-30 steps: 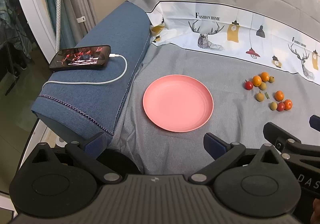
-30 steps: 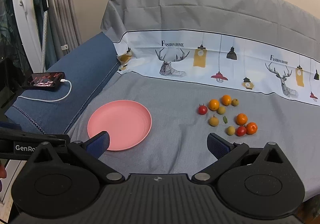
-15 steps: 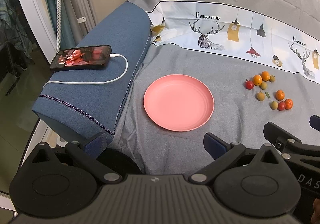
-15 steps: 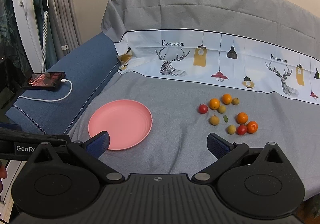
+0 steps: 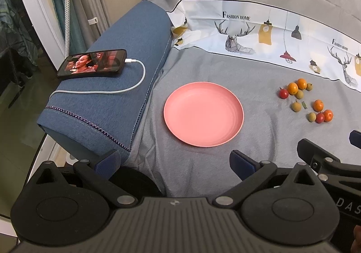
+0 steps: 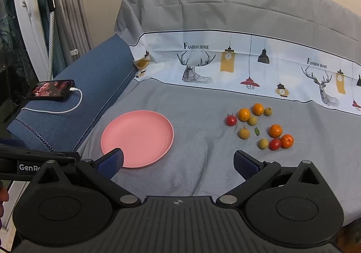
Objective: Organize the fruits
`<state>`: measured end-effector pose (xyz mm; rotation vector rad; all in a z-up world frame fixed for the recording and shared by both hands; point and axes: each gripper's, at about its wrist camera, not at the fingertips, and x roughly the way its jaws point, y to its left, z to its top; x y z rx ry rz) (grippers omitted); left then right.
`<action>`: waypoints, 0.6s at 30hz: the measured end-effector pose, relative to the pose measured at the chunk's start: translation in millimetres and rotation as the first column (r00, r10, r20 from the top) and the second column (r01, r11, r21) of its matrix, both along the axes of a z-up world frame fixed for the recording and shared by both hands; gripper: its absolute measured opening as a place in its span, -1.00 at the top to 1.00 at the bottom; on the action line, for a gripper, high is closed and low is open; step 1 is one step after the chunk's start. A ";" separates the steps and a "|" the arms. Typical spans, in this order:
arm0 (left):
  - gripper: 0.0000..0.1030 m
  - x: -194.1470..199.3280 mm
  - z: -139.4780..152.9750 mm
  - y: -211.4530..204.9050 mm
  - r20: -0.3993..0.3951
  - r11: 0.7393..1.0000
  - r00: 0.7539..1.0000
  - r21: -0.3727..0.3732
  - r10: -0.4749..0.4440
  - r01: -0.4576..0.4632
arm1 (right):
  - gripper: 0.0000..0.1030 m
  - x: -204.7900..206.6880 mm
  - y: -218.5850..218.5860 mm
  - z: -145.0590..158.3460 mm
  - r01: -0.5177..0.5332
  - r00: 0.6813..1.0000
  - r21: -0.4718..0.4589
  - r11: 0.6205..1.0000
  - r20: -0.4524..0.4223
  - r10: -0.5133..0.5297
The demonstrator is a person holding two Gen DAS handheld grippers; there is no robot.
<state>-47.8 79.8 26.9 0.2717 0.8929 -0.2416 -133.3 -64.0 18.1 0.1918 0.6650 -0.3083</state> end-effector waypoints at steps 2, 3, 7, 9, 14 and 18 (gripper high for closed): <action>-0.99 0.1 -1.1 -1.5 -0.005 1.000 1.000 0.006 0.001 -0.001 | -0.99 0.8 -1.5 -1.7 -0.002 1.000 0.005 1.000 0.002 0.002; -1.00 0.3 -1.6 -2.0 -0.008 1.000 1.000 0.010 0.001 -0.001 | -0.99 1.4 -4.5 -2.3 -0.006 1.000 0.005 1.000 0.016 0.006; -0.99 1.0 -2.7 -8.4 -0.016 1.000 1.000 0.019 -0.006 0.007 | -0.99 2.4 -10.4 -6.3 -0.006 0.999 0.024 1.000 0.043 0.005; -0.99 0.8 -3.2 -11.9 -0.021 1.000 1.000 0.023 -0.016 0.017 | -0.99 1.8 -14.6 -8.0 0.004 0.999 0.037 0.999 0.042 -0.006; -1.00 -0.1 -6.0 -23.7 -0.035 0.999 0.998 0.030 -0.043 0.044 | -0.99 -2.1 -35.7 -13.8 0.058 0.996 0.102 0.993 0.062 -0.064; -1.00 1.7 -9.8 -39.4 -0.045 0.997 0.997 0.057 -0.055 0.058 | -0.99 -6.7 -58.1 -21.5 0.118 0.989 0.108 0.987 0.072 -0.126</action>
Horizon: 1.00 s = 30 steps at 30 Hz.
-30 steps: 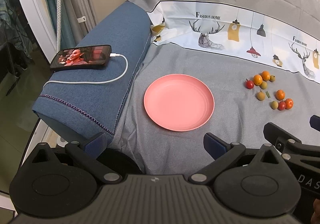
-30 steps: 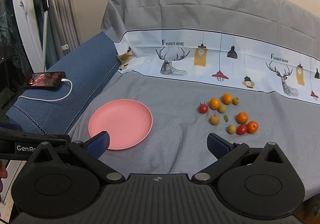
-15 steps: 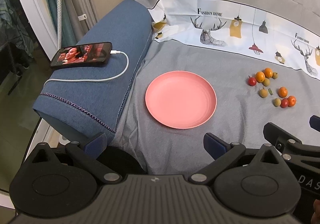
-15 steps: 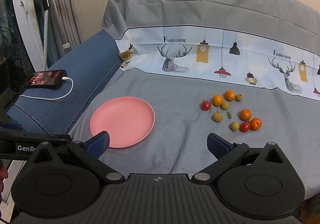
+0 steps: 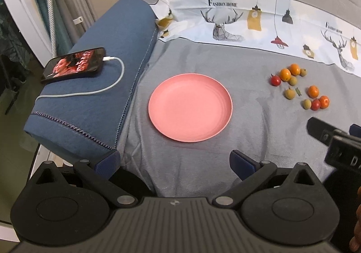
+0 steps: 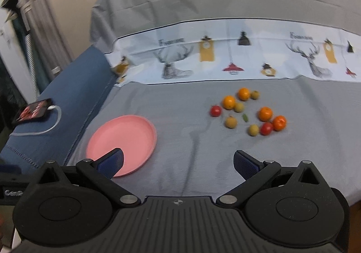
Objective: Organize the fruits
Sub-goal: 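Grasp a small yellow fruit with the left tool while the right tool grasps a mandarin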
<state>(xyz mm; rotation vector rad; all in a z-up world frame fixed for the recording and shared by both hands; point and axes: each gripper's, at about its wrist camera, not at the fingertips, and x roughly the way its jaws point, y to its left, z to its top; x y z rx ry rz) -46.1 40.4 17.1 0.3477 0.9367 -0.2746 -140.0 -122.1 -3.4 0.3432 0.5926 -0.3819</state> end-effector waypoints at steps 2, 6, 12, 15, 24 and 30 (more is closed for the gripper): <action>-1.00 2.1 -2.5 -9.0 -0.011 1.000 1.000 0.005 -0.009 0.009 | -0.99 -2.3 -13.3 -4.8 0.029 1.000 0.026 0.999 0.002 -0.029; -1.00 7.3 -8.1 -30.2 -0.029 0.999 0.999 0.019 -0.038 0.039 | -0.99 -7.3 -36.8 -19.5 0.098 0.994 0.065 0.993 -0.044 -0.095; -1.00 18.7 -19.8 -68.6 -0.045 0.996 0.995 0.021 -0.088 0.089 | -0.99 -13.0 -78.8 -42.2 0.219 0.973 0.087 0.972 -0.097 -0.210; -1.00 27.1 -29.9 -90.6 -0.062 0.992 0.991 0.003 -0.122 0.122 | -0.99 -15.9 -101.7 -53.8 0.282 0.955 0.080 0.956 -0.115 -0.272; -1.00 57.7 -66.4 -169.7 -0.113 0.975 0.969 -0.058 -0.220 0.215 | -0.99 3.5 -162.9 -103.8 0.345 0.929 0.004 0.938 -0.145 -0.341; -1.00 89.0 -97.8 -219.3 -0.161 0.971 0.958 -0.073 -0.236 0.227 | -0.99 30.5 -196.4 -139.3 0.347 0.923 -0.024 0.937 -0.166 -0.346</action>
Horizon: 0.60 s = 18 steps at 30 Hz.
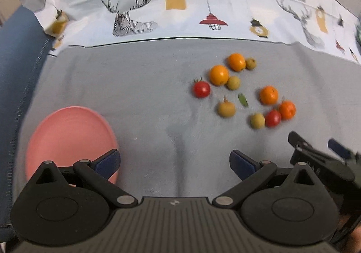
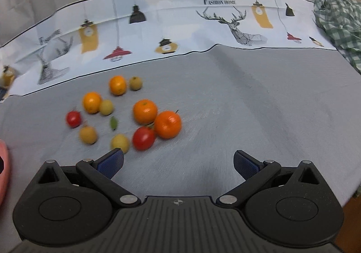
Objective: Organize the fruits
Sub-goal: 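Grasp a small yellow fruit with the left tool while the right tool grasps a mandarin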
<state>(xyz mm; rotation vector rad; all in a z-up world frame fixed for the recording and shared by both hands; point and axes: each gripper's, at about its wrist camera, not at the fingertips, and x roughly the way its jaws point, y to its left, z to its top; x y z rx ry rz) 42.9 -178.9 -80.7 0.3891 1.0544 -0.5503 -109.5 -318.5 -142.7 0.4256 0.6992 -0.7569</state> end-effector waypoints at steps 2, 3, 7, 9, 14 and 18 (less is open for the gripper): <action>-1.00 13.7 -14.6 -15.6 -0.035 1.000 0.999 -0.006 0.019 -0.019 | -0.99 7.7 -13.0 -9.1 0.025 1.000 -0.007 1.000 0.006 -0.025; -1.00 19.5 -20.7 -23.0 -0.055 1.000 0.998 -0.007 0.017 -0.017 | -0.99 11.1 -18.7 -13.2 0.039 0.999 -0.016 0.999 0.006 -0.039; -1.00 37.0 -45.1 -54.5 -0.089 1.000 0.996 -0.027 0.013 -0.015 | -0.99 26.0 -39.9 -28.7 0.075 0.997 -0.069 0.995 0.002 -0.075; -1.00 42.6 -55.0 -69.6 -0.097 0.999 0.995 -0.035 -0.003 -0.001 | -0.99 34.2 -47.2 -37.7 0.053 0.999 -0.063 0.997 -0.009 -0.054; -0.99 54.4 -82.8 -94.3 -0.106 1.000 0.994 -0.029 -0.012 0.009 | -0.99 53.0 -52.4 -53.9 0.000 1.000 -0.080 0.997 -0.024 -0.002; -0.96 65.3 -96.2 -96.1 -0.139 0.998 0.990 -0.049 0.023 -0.030 | -0.99 55.5 -58.3 -60.1 0.009 1.000 -0.087 0.996 -0.027 -0.011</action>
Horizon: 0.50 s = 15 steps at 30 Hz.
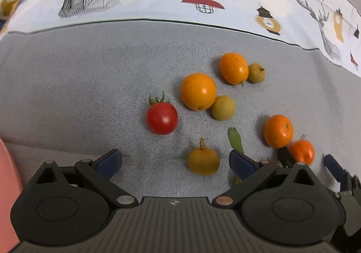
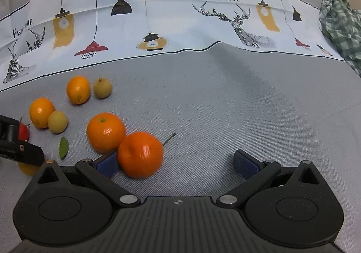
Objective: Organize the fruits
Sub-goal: 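Grasp a small yellow fruit with the left tool while the right tool grasps a mandarin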
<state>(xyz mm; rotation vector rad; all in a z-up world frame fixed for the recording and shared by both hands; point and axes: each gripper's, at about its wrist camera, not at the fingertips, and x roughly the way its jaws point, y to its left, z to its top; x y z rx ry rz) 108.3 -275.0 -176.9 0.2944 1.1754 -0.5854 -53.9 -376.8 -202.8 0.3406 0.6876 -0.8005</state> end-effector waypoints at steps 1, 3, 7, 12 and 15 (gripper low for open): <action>-0.96 0.7 -0.1 1.7 -0.003 1.000 1.000 -0.011 0.007 -0.007 | -0.99 -0.5 -0.5 -0.7 0.001 1.000 -0.001 1.000 0.004 -0.001; -0.96 0.9 0.7 4.4 -0.003 1.000 1.000 -0.027 0.008 -0.008 | -0.99 -0.3 -0.5 -1.9 0.005 1.000 -0.005 1.000 0.008 -0.005; -0.96 -3.5 2.7 4.9 -0.001 1.000 1.000 -0.028 -0.004 0.004 | -0.99 -0.2 0.7 -3.4 0.014 1.000 -0.010 1.000 0.014 -0.014; -0.09 -11.3 5.4 -3.1 0.034 1.000 0.999 0.012 -0.023 0.023 | -0.96 -0.9 2.3 -2.7 0.002 1.000 -0.013 1.000 0.009 -0.002; 0.36 -12.1 13.5 -1.4 0.052 1.000 0.999 0.015 -0.016 0.016 | 0.10 -2.3 12.5 3.2 -0.052 0.998 -0.060 0.997 0.026 0.053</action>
